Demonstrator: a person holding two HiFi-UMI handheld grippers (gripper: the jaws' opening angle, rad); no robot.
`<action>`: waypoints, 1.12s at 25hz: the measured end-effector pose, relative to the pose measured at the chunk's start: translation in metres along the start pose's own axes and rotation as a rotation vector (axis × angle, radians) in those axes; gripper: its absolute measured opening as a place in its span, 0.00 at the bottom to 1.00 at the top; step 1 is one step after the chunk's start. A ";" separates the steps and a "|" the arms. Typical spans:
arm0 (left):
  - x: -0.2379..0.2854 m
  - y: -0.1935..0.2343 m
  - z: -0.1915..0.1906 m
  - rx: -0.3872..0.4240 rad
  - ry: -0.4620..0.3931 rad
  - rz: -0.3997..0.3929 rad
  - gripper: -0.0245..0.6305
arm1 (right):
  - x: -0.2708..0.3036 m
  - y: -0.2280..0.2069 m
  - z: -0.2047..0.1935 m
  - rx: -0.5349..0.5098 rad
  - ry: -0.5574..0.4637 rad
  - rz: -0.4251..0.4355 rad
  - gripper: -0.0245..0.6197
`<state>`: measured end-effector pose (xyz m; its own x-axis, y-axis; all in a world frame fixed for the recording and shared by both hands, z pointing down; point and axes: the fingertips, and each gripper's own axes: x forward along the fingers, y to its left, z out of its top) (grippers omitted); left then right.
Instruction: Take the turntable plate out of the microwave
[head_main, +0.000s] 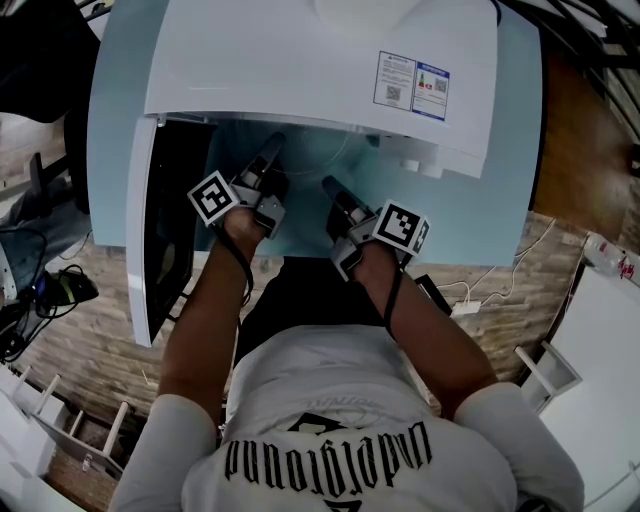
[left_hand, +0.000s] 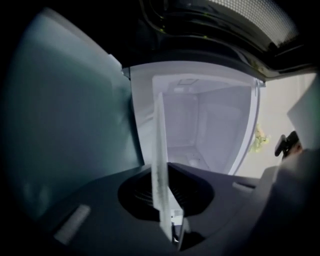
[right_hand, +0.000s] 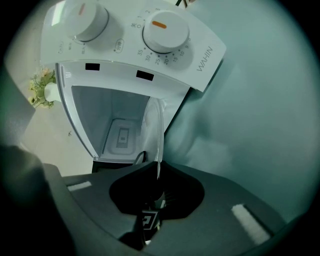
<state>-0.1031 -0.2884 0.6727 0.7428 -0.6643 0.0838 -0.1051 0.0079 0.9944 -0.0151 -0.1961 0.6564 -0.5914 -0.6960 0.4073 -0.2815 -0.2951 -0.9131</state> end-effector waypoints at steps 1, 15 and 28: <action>-0.001 -0.001 0.000 -0.008 -0.009 -0.013 0.16 | 0.000 0.000 0.000 -0.001 0.001 -0.001 0.07; -0.028 -0.007 -0.002 -0.060 -0.082 -0.050 0.15 | -0.004 0.008 -0.018 -0.036 0.031 0.012 0.08; -0.065 -0.042 -0.020 -0.071 -0.090 -0.086 0.15 | -0.039 0.034 -0.051 -0.050 -0.002 0.042 0.08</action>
<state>-0.1337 -0.2302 0.6268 0.6840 -0.7294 -0.0050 0.0061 -0.0012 1.0000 -0.0401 -0.1450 0.6106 -0.6022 -0.7082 0.3686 -0.2939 -0.2327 -0.9271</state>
